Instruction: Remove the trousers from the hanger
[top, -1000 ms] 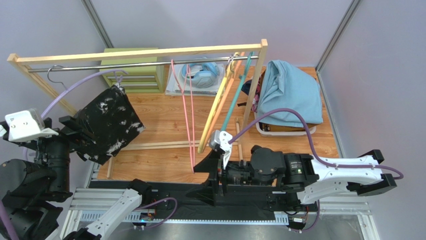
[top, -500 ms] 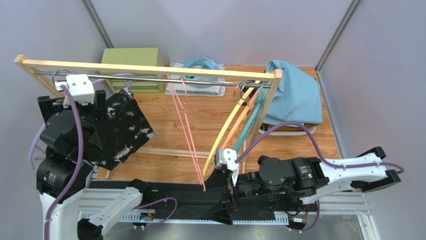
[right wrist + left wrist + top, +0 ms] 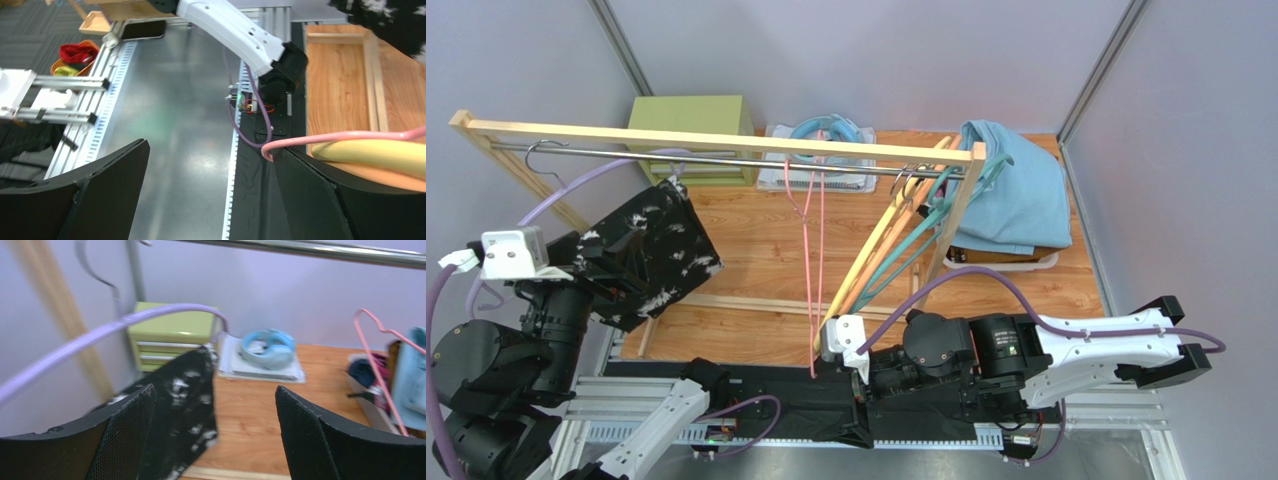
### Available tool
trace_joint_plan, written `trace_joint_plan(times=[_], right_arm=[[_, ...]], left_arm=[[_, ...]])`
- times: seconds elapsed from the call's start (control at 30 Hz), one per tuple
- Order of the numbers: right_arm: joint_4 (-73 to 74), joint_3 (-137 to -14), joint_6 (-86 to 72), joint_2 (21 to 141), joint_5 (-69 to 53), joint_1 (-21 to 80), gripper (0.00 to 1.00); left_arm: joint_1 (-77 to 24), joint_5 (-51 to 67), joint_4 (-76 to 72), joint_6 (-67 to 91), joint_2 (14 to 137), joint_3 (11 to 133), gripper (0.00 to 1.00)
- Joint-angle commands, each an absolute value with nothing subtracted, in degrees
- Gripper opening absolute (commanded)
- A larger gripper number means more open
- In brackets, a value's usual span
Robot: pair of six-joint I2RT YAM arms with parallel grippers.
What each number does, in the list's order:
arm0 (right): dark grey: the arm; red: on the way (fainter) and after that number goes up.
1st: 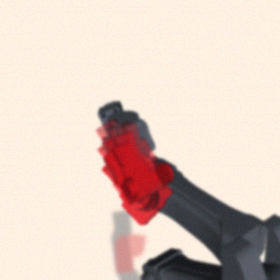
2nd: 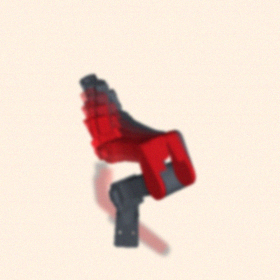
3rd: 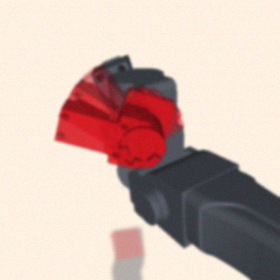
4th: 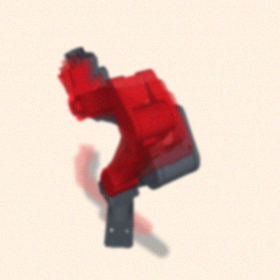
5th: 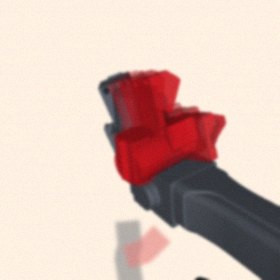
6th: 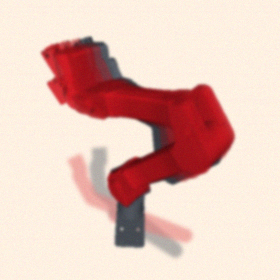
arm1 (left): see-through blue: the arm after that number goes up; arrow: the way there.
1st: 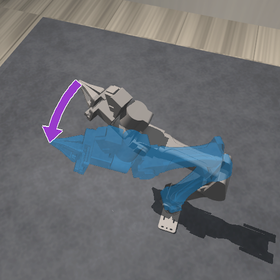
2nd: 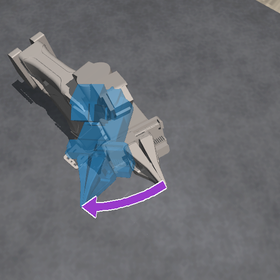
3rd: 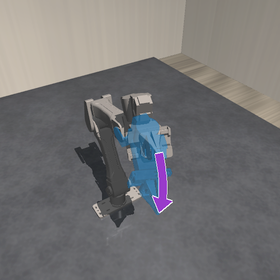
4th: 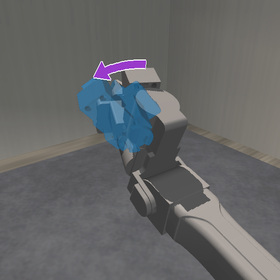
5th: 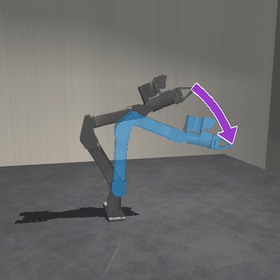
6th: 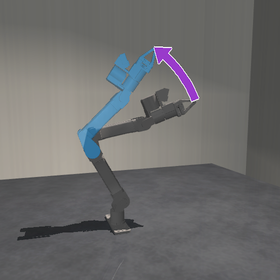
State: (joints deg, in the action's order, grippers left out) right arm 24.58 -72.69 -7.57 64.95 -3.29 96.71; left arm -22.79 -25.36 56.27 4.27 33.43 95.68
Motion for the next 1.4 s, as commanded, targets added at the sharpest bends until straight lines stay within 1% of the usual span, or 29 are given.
trace_joint_plan(times=[0.0,0.1,0.17,0.2,0.27,0.3,0.37,0.4,0.47,0.5,0.6,0.73,0.83,0.93,1.0,1.1,1.13,1.2,1.23,1.27,1.3,1.37], right_arm=[[28.8,-71.1,-4.7,65.0,-23.1,96.9,0.99],[28.8,-69.4,-4.6,64.2,-30.0,97.0,0.99],[28.5,-68.3,-5.1,62.7,-30.1,96.9,0.99],[28.2,-67.5,-6.4,62.1,-28.1,96.9,0.99],[27.5,-65.4,-8.2,60.6,-22.5,96.9,0.98],[27.1,-64.7,-10.8,58.9,-13.5,97.0,0.98],[26.5,-62.5,-13.0,57.7,-6.1,97.0,0.98],[26.5,-62.0,-14.2,56.7,3.6,96.9,0.98],[25.2,-60.3,-18.1,55.9,11.7,97.0,0.98],[24.7,-59.9,-20.4,55.0,18.7,96.9,0.98],[22.3,-59.3,-22.4,53.9,27.2,97.0,0.99],[20.6,-60.4,-23.5,52.2,34.6,97.0,0.99],[22.8,-61.7,-25.1,51.5,42.4,96.9,0.99],[27.4,-63.5,-28.1,50.3,50.0,96.9,1.00],[33.6,-64.6,-32.2,49.3,55.7,97.0,1.00],[40.7,-65.0,-34.7,47.6,59.2,97.0,0.99],[44.3,-64.8,-35.6,46.9,59.9,97.0,0.98],[47.7,-64.1,-38.6,44.6,61.3,96.9,0.93],[50.9,-63.0,-40.0,43.7,61.6,96.9,0.91],[52.2,-62.2,-41.6,42.8,62.0,96.8,0.90],[52.7,-61.3,-43.2,40.9,62.1,96.8,0.86],[53.0,-57.0,-45.2,39.0,62.6,95.7,0.82]], left_arm=[[-22.6,-7.4,57.3,13.8,33.7,91.7,0.93],[-22.6,-2.6,56.0,16.9,32.9,88.8,0.91],[-22.6,-0.1,54.5,18.4,31.8,86.8,0.91],[-22.6,1.8,53.9,18.7,31.6,86.3,0.91],[-22.6,5.6,52.8,19.3,30.7,85.1,0.91],[-22.7,6.8,52.7,19.6,30.4,84.9,0.91],[-22.6,9.9,52.8,19.7,30.2,84.7,0.91],[-22.6,10.6,52.8,19.6,30.1,84.6,0.90],[-22.7,12.0,53.0,19.6,29.8,84.5,0.91],[-22.6,12.0,52.8,20.0,29.8,84.4,0.91],[-22.6,13.4,51.8,20.5,29.5,83.7,0.90],[-22.6,16.4,50.2,22.8,30.1,82.3,0.89],[-22.6,17.1,49.1,23.6,29.7,80.7,0.89],[-22.6,17.4,48.4,24.6,28.9,79.2,0.89],[-22.6,17.7,48.3,25.0,28.6,78.4,0.89],[-22.6,18.2,48.3,25.5,28.5,78.1,0.88],[-22.6,18.2,48.3,25.6,28.7,78.1,0.88],[-22.6,18.4,48.3,25.8,28.7,78.0,0.88],[-22.6,18.5,48.3,25.9,28.7,78.0,0.88],[-22.6,18.5,48.3,26.0,28.8,78.0,0.88],[-22.6,18.5,48.3,26.4,28.8,78.0,0.88],[-22.6,18.5,48.2,26.8,29.0,78.1,0.88]])
